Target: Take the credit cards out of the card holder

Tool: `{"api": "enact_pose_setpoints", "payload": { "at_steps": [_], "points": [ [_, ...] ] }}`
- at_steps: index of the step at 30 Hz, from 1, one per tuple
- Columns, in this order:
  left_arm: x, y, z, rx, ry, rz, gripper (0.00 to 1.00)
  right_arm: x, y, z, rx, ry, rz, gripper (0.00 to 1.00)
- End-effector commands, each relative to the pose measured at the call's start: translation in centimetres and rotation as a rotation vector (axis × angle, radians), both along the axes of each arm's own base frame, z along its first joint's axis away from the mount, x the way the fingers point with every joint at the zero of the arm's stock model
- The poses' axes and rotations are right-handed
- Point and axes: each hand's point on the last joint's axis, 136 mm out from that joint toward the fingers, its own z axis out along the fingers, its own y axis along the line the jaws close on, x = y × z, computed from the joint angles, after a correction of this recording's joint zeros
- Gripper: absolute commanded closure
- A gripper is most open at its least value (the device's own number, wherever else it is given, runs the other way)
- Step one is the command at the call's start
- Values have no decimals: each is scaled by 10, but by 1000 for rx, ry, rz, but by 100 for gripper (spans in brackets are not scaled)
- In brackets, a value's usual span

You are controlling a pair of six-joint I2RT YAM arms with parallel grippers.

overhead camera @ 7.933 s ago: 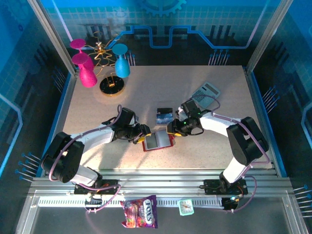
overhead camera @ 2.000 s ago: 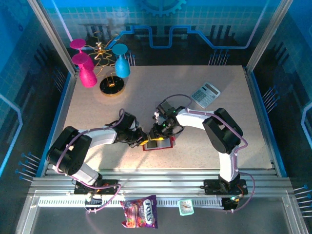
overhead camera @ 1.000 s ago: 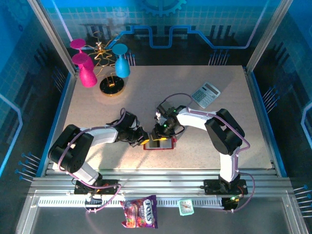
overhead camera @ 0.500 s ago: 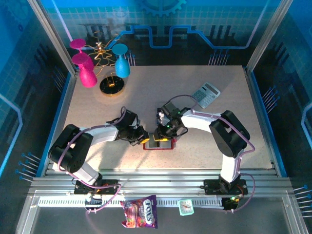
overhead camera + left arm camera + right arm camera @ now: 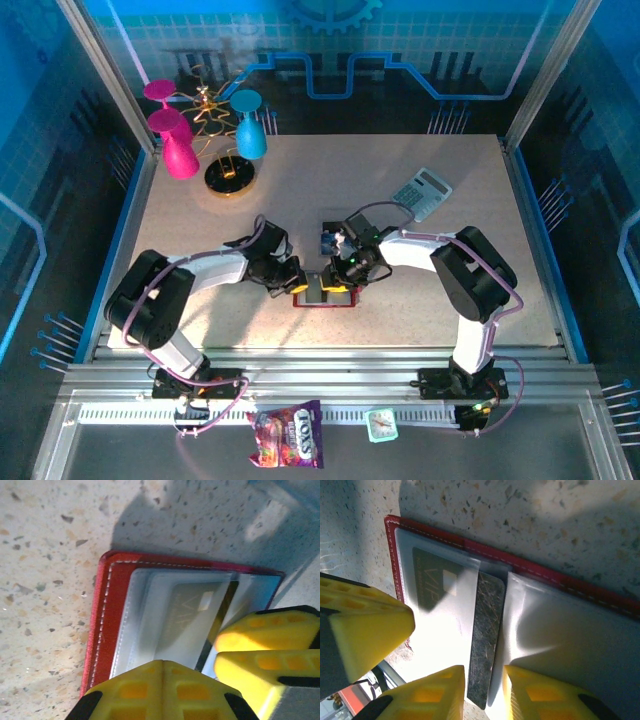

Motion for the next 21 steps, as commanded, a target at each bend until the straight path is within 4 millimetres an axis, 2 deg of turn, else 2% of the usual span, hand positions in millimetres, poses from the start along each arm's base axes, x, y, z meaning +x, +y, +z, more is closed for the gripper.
{"api": "enact_pose_setpoints", "payload": {
  "at_steps": [1,10,21],
  "points": [
    [-4,2,-5,39,22,-27,98,1,-2,5,32,6,-22,73],
    [-11,9,-16,84,50,-37,100,0,-1,-2,53,30,-32,75],
    [-14,0,-22,83,67,-57,100,3,2,2,120,49,-60,78]
  ]
}}
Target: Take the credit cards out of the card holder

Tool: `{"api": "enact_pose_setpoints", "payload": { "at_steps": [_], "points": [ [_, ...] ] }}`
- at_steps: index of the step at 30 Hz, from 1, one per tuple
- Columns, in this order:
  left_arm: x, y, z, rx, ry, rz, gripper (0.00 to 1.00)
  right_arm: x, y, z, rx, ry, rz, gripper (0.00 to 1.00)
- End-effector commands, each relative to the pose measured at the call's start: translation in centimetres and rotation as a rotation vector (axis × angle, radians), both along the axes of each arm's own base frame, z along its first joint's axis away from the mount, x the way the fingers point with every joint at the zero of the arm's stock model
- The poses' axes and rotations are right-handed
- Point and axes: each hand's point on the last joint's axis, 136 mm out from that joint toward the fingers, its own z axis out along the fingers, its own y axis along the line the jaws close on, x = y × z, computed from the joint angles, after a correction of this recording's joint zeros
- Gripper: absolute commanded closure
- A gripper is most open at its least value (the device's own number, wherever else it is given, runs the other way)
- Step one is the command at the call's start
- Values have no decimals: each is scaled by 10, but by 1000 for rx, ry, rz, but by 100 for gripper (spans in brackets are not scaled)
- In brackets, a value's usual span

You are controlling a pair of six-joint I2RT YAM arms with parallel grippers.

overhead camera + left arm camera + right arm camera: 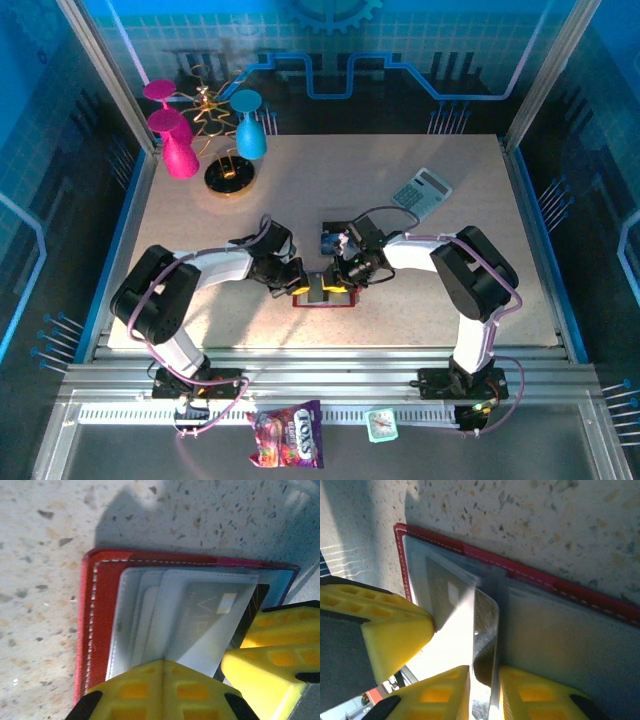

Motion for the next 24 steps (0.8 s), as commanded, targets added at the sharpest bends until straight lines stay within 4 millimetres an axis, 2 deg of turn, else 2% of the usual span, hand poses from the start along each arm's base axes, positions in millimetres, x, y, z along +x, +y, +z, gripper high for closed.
{"api": "enact_pose_setpoints", "payload": {
  "at_steps": [1,13,16,24],
  "points": [
    [-14,5,-17,60,59,-17,100,1,-1,3,37,16,-16,78],
    [-14,10,-18,100,61,-17,100,4,-9,14,39,-6,-35,83],
    [-12,10,-16,102,55,-14,100,4,-9,16,46,-8,-34,88],
    [-14,11,-16,110,57,-14,100,3,-10,15,47,-9,-33,93]
  ]
}}
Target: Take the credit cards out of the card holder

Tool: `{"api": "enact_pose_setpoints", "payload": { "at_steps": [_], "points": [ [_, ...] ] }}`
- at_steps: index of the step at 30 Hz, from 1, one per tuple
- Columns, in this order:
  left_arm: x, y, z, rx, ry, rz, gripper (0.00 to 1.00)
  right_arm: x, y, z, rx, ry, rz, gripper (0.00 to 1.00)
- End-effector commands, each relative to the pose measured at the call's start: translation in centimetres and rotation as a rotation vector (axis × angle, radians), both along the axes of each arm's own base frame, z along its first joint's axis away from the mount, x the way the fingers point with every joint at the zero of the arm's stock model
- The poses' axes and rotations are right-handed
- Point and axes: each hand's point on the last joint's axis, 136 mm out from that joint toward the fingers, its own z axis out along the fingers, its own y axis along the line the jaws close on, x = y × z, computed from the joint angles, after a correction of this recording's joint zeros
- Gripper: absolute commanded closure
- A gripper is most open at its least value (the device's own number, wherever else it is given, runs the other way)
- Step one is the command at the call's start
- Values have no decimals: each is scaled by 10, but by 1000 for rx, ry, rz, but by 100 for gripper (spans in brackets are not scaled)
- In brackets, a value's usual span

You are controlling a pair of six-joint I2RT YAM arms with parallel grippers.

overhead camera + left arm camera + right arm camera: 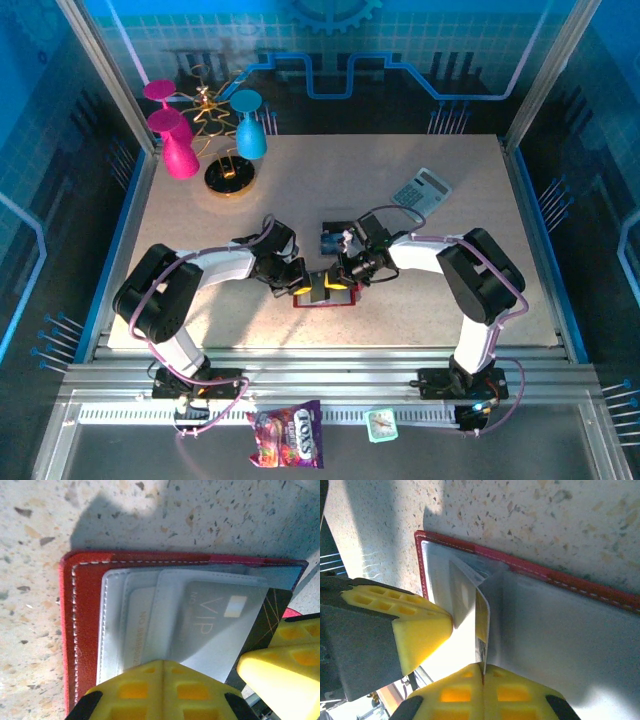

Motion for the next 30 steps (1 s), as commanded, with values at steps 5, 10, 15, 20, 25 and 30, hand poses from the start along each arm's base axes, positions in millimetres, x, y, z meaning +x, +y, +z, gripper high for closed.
{"api": "enact_pose_setpoints", "payload": {
  "at_steps": [5,10,15,20,25,30],
  "points": [
    [-15,17,-14,106,49,-5,100,1,-11,5,5,-8,-14,93],
    [-13,17,-12,107,44,-4,100,1,-19,6,0,-9,-23,93],
    [-12,17,-9,105,33,-5,99,1,-27,12,-9,-20,-30,93],
    [-8,15,-3,94,9,-3,97,0,-36,20,-40,-46,-28,93],
    [0,11,10,69,-33,5,95,2,-42,33,-72,-89,-10,93],
    [6,7,20,55,-58,6,94,6,-49,44,-122,-138,15,93]
  ]
}}
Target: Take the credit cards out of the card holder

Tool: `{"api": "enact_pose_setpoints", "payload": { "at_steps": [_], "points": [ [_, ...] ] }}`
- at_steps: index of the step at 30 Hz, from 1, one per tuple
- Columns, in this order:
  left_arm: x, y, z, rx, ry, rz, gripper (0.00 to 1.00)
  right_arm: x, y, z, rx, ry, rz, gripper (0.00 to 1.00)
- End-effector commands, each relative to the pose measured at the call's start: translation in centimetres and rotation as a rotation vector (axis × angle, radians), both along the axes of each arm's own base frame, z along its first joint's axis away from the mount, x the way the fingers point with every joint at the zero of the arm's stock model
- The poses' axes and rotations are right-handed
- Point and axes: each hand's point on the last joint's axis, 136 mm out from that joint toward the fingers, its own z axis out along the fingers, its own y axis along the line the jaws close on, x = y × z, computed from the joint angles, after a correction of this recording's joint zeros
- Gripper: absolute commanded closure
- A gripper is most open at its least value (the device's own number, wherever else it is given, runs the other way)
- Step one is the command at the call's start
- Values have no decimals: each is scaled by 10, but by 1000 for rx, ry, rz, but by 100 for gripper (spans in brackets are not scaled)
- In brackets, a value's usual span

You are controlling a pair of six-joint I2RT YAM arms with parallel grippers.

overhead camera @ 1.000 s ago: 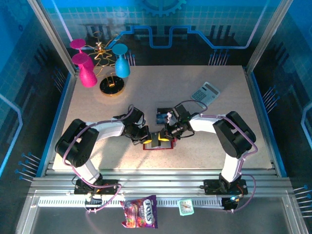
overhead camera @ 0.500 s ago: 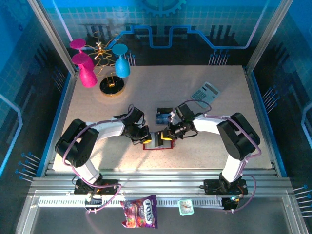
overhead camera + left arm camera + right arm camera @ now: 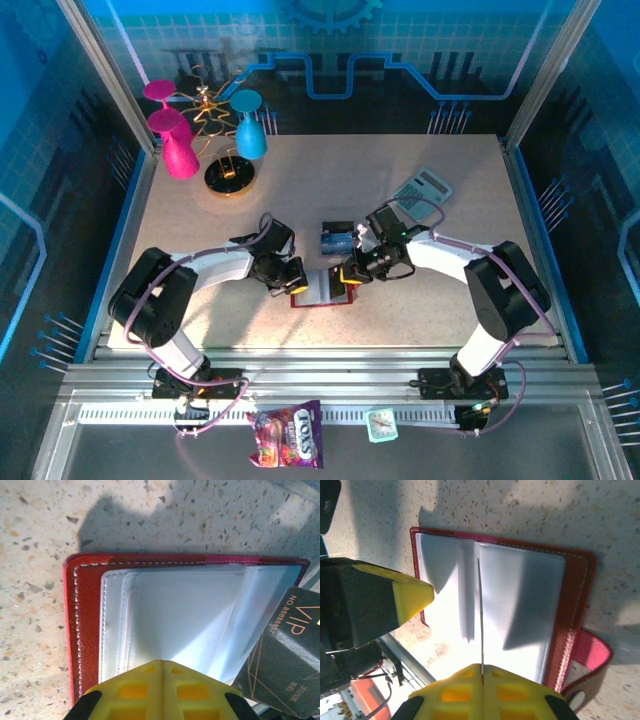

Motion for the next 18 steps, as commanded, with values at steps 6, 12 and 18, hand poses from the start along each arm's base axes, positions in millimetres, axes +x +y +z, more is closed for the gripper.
{"api": "enact_pose_setpoints", "payload": {
  "at_steps": [6,12,18],
  "points": [
    [3,-1,15,10,-39,-20,93,10,-16,26,-88,-94,39,94],
    [1,3,16,21,-47,-15,93,20,-17,44,-100,-193,104,94],
    [1,7,19,30,-65,-6,93,28,-18,64,-128,-370,240,96]
  ]
}}
